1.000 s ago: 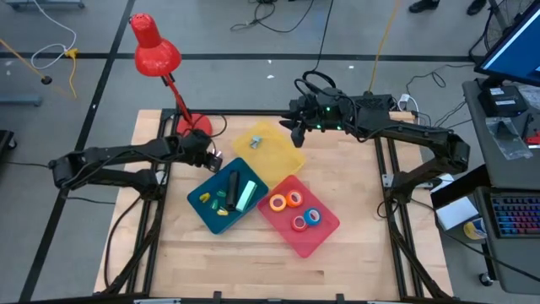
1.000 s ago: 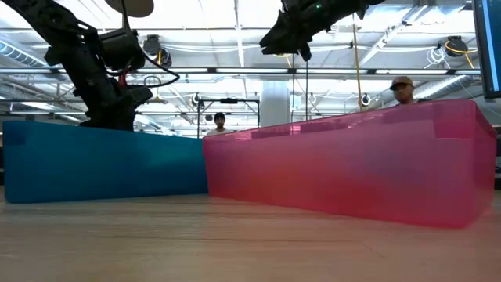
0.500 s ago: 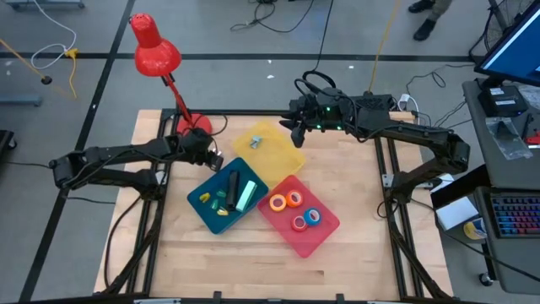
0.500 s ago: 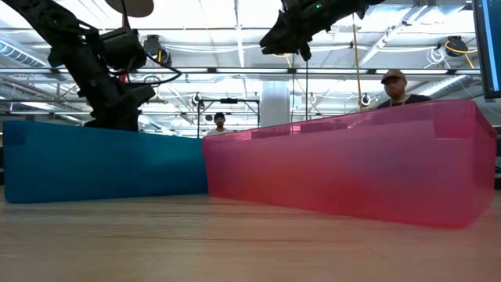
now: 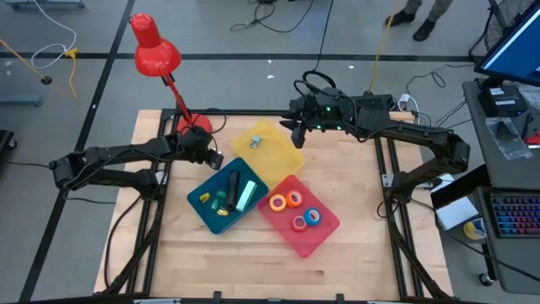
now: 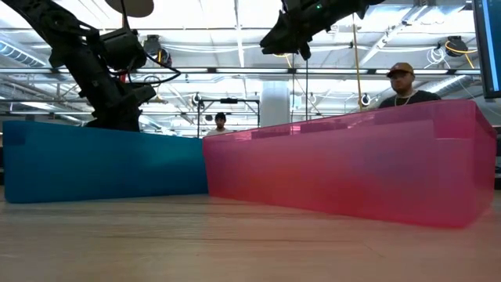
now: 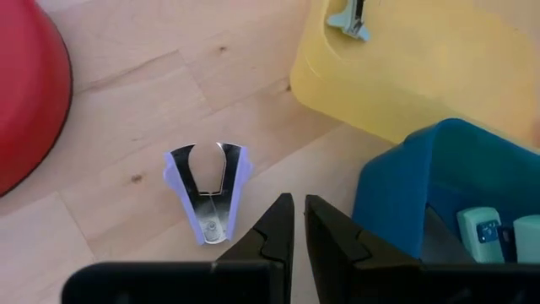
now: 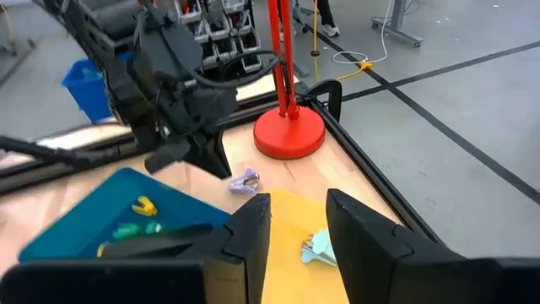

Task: Pick and place Stapler, Stapler remover, tape
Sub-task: Put the violet staple remover into the yellow bin

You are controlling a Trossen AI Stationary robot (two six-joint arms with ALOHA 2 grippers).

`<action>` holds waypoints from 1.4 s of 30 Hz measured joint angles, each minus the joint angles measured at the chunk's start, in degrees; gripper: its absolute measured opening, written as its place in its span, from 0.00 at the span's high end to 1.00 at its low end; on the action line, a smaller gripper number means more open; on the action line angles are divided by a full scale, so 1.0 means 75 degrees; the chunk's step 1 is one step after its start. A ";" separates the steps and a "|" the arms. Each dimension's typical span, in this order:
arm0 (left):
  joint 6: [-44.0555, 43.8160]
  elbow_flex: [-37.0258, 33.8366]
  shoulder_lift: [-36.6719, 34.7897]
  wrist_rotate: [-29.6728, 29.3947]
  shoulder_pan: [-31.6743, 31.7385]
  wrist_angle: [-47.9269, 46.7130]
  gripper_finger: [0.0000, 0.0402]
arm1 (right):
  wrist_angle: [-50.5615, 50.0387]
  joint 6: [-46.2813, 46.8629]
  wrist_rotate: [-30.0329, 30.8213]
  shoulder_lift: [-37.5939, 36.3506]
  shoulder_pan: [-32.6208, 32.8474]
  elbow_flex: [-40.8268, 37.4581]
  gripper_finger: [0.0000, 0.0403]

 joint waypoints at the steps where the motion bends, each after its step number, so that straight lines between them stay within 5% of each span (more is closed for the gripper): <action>1: -0.0009 0.0001 0.0000 0.0000 0.0000 0.0013 0.92 | -0.0039 -0.0111 0.0000 0.0000 0.0000 0.0000 0.72; 12: -0.0060 0.0003 0.0000 0.0034 0.0000 0.0107 0.92 | -0.0718 -0.0587 0.0001 -0.0440 0.0000 -0.0401 0.73; 30: 0.0309 0.0002 -0.0003 0.0034 -0.0035 0.0640 0.92 | 0.3210 0.1143 0.0233 -0.5285 -0.0090 -0.5824 0.74; 42: 0.0351 0.0002 -0.0003 0.0035 -0.0017 0.0479 0.92 | 0.3741 0.1580 0.0379 -0.6547 -0.0090 -0.6925 0.74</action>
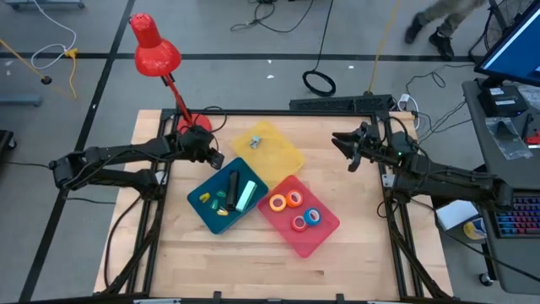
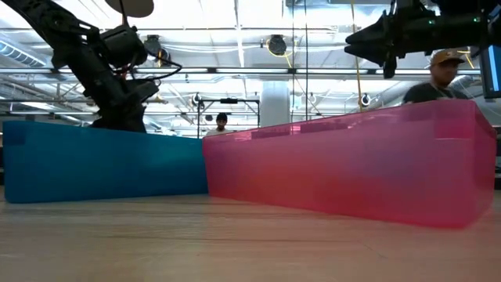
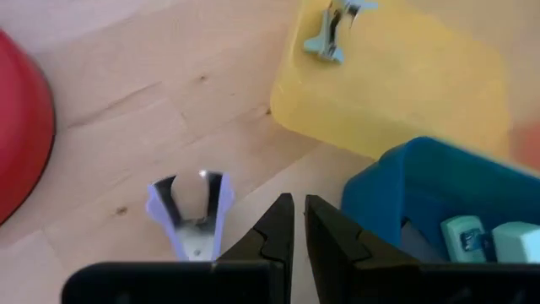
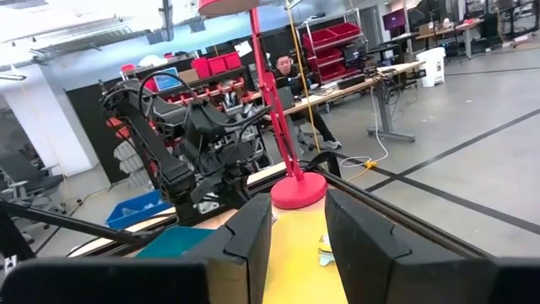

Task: Pick and place Stapler, Stapler remover, tape
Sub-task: Put the violet staple remover into the yellow bin

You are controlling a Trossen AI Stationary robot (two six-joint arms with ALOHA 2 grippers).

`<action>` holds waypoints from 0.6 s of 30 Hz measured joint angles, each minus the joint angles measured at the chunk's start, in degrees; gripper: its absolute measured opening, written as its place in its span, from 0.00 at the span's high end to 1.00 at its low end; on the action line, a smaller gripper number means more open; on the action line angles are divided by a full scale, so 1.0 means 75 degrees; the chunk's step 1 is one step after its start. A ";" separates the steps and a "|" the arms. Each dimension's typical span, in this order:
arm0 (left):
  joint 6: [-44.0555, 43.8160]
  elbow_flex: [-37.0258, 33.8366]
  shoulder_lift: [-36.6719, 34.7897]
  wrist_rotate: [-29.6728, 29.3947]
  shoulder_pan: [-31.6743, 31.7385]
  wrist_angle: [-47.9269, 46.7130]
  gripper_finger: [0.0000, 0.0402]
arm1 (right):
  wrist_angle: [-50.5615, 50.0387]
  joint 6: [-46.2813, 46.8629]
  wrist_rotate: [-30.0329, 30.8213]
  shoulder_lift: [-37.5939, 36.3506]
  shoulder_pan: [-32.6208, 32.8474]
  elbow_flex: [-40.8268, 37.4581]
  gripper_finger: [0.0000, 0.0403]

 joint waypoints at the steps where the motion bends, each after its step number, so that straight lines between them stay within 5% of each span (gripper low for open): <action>1: 0.0000 -0.0001 0.0000 0.0009 0.0020 -0.0081 0.92 | 0.0000 0.0001 0.0037 -0.0036 0.0000 -0.0029 0.74; 10: 0.0117 -0.0001 0.0003 0.0058 0.0337 -0.0319 0.89 | 0.0023 0.0020 0.0036 -0.0045 0.0000 -0.0046 0.74; 18: 0.0038 -0.0001 0.0003 -0.0186 0.0338 -0.0322 0.63 | 0.0026 0.0023 0.0032 -0.0042 0.0000 -0.0046 0.74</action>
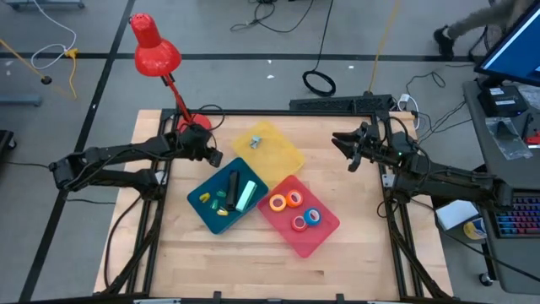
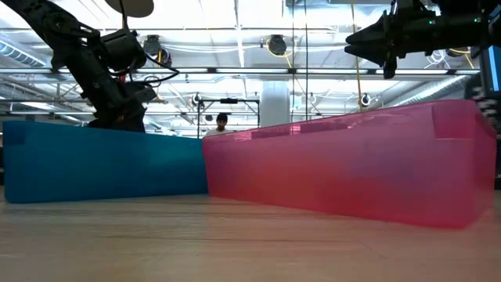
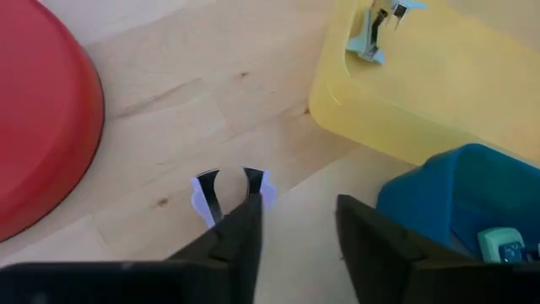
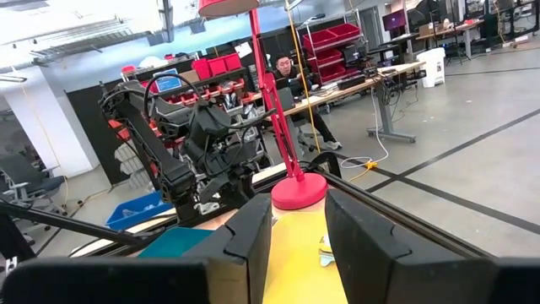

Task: Pick and place Stapler, Stapler remover, tape
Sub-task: Put the violet staple remover into the yellow bin

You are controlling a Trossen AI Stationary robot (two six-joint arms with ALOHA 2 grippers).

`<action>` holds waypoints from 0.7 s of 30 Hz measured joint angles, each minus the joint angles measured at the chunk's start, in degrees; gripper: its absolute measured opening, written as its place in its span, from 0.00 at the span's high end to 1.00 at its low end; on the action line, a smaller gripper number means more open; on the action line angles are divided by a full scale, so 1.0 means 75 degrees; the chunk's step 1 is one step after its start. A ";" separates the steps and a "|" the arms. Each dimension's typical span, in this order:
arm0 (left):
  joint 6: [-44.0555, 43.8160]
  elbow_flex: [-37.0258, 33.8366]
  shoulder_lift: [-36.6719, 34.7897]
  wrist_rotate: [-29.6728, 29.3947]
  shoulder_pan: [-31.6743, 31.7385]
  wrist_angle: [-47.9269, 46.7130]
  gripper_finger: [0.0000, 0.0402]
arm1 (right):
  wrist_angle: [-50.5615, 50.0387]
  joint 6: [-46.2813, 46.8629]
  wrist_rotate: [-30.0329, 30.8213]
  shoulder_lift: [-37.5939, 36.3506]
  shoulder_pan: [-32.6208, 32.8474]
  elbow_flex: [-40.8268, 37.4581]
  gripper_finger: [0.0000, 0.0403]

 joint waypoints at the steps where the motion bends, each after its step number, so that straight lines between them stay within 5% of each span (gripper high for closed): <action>1: -0.0017 0.0000 0.0000 -0.0019 0.0000 -0.0001 0.60 | 0.0000 0.0000 0.0000 0.0000 0.0000 0.0000 0.74; 7: -0.0028 0.0002 0.0258 -0.0027 0.0000 -0.0140 0.47 | 0.0000 0.0000 0.0003 0.0000 0.0000 0.0000 0.73; 21: 0.0421 0.0040 0.2098 -0.0030 -0.0023 0.0663 0.47 | 0.0023 0.0175 0.0020 0.0003 0.0003 0.0000 0.74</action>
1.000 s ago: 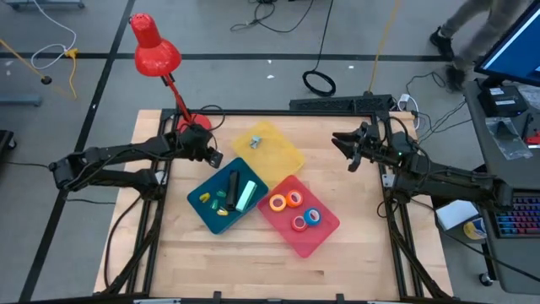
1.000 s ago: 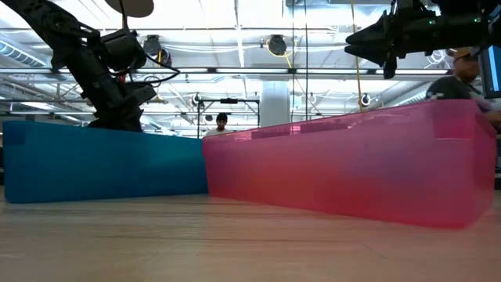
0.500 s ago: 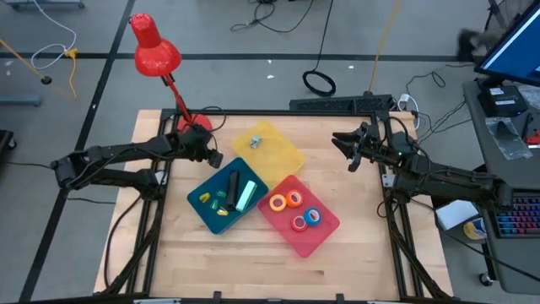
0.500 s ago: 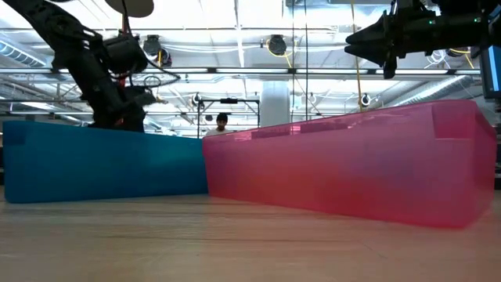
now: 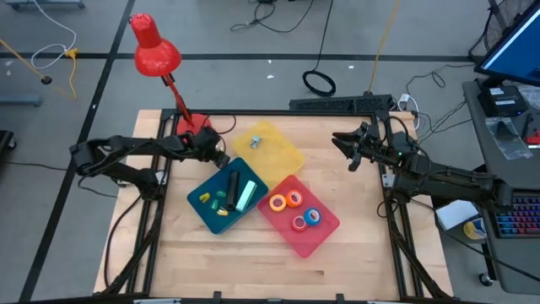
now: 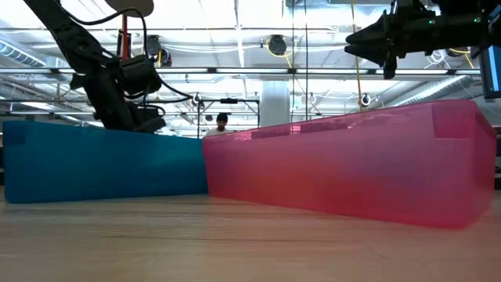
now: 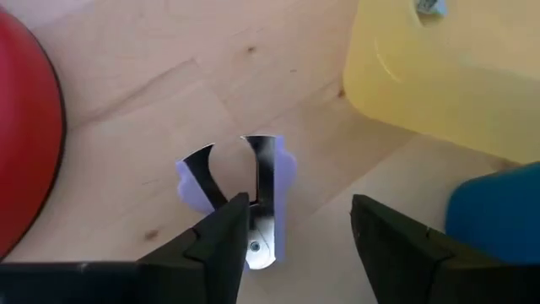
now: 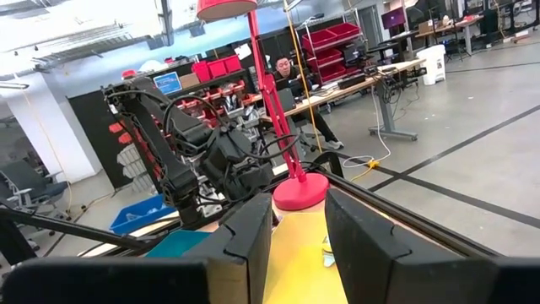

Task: Pick and place Stapler, Stapler remover, tape
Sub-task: Put the violet staple remover into the yellow bin

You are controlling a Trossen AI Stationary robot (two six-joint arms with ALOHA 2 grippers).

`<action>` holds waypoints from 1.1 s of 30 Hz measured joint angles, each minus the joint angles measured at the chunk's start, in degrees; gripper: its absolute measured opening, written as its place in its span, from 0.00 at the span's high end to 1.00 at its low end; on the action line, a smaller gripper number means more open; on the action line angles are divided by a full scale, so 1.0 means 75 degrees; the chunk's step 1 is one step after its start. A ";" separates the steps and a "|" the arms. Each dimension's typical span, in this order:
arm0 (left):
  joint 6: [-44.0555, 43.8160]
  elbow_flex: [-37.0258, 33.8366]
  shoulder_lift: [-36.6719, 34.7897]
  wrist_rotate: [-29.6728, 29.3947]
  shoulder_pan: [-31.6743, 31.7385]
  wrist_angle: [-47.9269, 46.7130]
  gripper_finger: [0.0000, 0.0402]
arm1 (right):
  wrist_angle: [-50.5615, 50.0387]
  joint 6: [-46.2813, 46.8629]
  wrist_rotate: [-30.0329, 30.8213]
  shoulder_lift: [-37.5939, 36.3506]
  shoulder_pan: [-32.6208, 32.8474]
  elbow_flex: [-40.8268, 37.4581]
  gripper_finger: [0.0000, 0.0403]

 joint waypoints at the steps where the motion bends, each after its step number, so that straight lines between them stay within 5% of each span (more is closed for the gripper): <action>1: 0.0011 0.0000 0.0062 -0.0016 0.0001 0.0012 0.49 | 0.0000 0.0000 -0.0003 0.0000 0.0000 0.0000 0.74; 14: 0.0195 -0.0020 0.0274 -0.0231 0.0003 0.0013 0.97 | 0.0000 0.0026 0.0003 0.0000 0.0000 0.0000 0.73; 33: 0.0013 -0.0030 0.0280 -0.0285 -0.0005 0.0002 1.00 | 0.0000 0.0025 0.0000 -0.0003 0.0000 0.0000 0.74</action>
